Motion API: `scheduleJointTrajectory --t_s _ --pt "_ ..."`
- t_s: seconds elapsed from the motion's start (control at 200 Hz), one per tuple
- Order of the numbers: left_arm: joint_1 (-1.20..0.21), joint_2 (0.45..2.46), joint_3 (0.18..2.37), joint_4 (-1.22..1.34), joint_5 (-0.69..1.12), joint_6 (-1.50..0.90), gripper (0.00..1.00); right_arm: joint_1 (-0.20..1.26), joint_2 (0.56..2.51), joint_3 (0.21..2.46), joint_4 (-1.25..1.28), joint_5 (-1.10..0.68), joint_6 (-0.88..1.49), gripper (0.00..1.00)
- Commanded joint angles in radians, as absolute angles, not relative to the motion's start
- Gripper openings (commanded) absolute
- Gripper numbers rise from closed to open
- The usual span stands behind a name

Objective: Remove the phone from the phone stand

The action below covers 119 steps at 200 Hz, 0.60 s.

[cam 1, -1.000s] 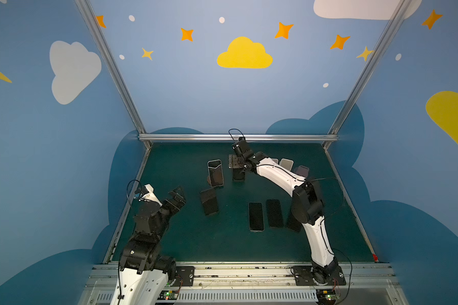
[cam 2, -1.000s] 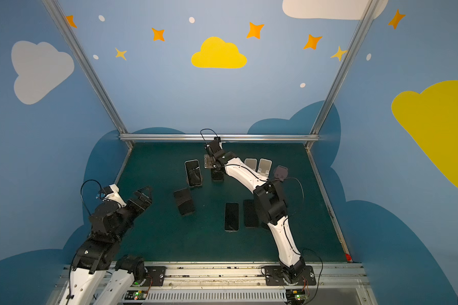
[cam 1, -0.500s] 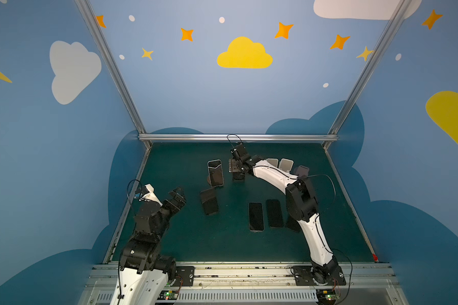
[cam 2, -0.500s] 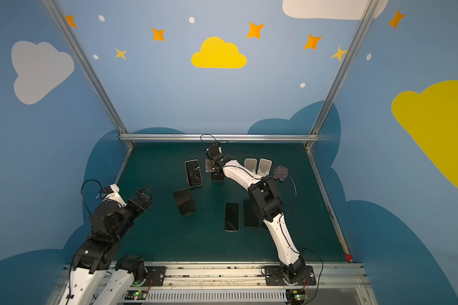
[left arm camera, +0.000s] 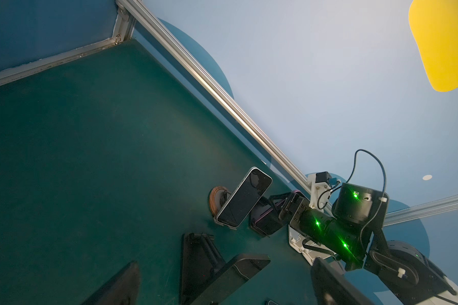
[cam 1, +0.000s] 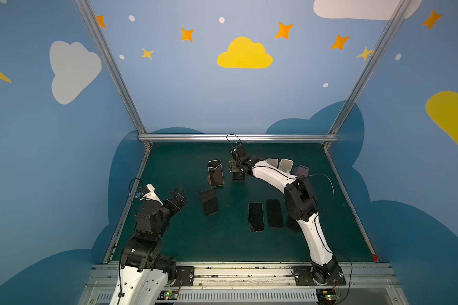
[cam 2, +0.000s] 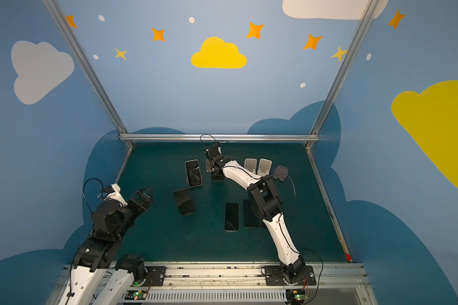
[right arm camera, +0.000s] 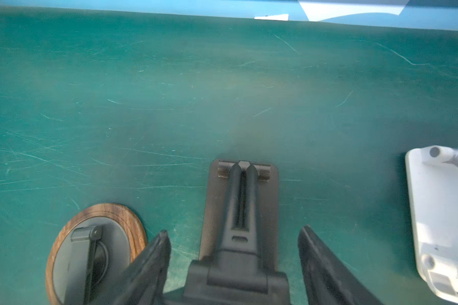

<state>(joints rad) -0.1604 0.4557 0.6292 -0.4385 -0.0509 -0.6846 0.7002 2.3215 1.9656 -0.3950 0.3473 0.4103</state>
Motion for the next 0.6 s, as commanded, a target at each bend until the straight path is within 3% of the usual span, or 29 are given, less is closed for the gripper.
scheduleJointTrajectory --t_s 0.0,0.591 --pt "-0.164 0.456 0.630 -0.442 -0.051 -0.667 1.00 0.702 2.274 1.933 -0.348 0.357 0.399 0.71" --pt "-0.164 0.442 0.637 -0.449 -0.077 -0.660 1.00 0.737 2.162 1.871 -0.325 0.381 0.331 0.72"
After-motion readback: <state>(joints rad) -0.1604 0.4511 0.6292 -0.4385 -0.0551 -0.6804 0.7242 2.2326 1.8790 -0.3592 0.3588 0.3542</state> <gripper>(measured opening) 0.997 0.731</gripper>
